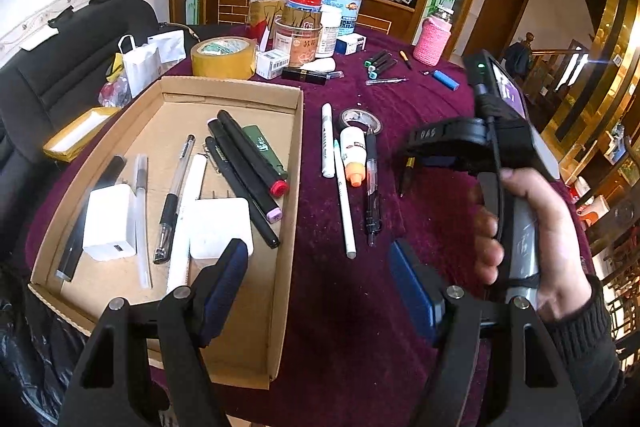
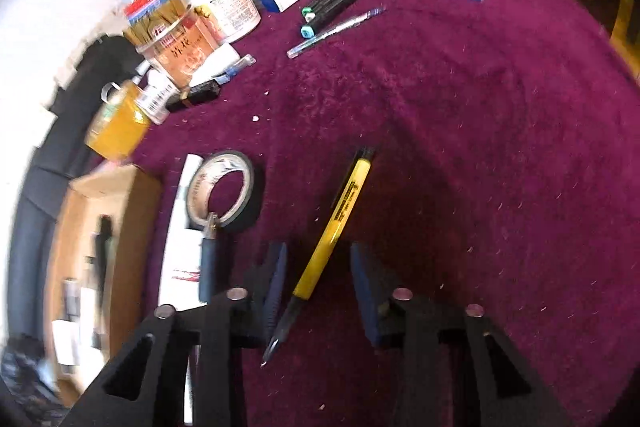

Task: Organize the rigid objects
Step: 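Grasp the yellow mechanical pencil with the right gripper while the left grasps the black-capped clear pen, then carry the yellow pencil and black-capped pen over the tray and lower them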

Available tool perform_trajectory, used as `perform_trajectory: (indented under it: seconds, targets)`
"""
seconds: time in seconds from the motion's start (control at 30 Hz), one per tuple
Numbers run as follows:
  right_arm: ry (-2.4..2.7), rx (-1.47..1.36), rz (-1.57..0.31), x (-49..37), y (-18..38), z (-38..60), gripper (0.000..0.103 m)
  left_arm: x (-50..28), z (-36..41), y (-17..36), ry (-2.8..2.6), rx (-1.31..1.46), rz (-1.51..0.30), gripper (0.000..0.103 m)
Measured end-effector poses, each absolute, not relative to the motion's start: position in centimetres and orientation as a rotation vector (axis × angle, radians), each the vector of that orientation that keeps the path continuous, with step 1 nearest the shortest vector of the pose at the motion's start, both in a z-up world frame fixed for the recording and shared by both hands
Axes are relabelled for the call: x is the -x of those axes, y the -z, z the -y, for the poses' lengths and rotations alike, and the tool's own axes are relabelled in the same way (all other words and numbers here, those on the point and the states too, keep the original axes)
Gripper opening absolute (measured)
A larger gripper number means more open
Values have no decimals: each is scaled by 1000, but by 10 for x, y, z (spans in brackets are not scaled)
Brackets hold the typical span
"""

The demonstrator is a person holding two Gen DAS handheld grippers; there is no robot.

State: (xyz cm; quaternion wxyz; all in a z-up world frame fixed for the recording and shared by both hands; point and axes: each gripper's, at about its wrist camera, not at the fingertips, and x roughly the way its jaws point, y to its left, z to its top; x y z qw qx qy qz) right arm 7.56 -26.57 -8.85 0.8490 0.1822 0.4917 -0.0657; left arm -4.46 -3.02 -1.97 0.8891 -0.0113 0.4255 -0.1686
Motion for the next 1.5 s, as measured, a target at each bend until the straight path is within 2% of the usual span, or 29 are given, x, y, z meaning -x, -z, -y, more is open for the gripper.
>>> perform_trajectory:
  seconds: [0.1,0.3,0.43,0.73,0.8,0.97,1.1,1.17,1.27,1.5]
  targets:
    - [138,-291,-1016,-71,89,257,17,44,35,17,345,8,-881,72]
    - [50,-256,-1043,-50,85,272,9,43,53,19,349,-31,-883,72]
    - [61,-216,-1031,-35,85,295,8,38,66,22,378,-29,-898,72]
    - [-53,-365,-953,-26,93,312,9,4,106,38,444,-52,-978,72]
    - [-51,-381,-949,-25,94,313,9,-7,118,45,443,-71,-990,59]
    - [-39,-378,-943,-23,93,310,9,-33,134,66,397,-116,-1037,42]
    - [-28,-364,-944,-25,93,309,9,-49,133,78,377,-104,-1082,23]
    - [-26,-369,-945,-25,93,310,10,-52,131,79,386,-73,-1090,23]
    - [-27,-380,-948,-25,93,311,10,-49,132,80,372,-89,-1100,14]
    - [-32,-418,-961,-21,94,314,10,-24,128,73,311,-35,-1091,13]
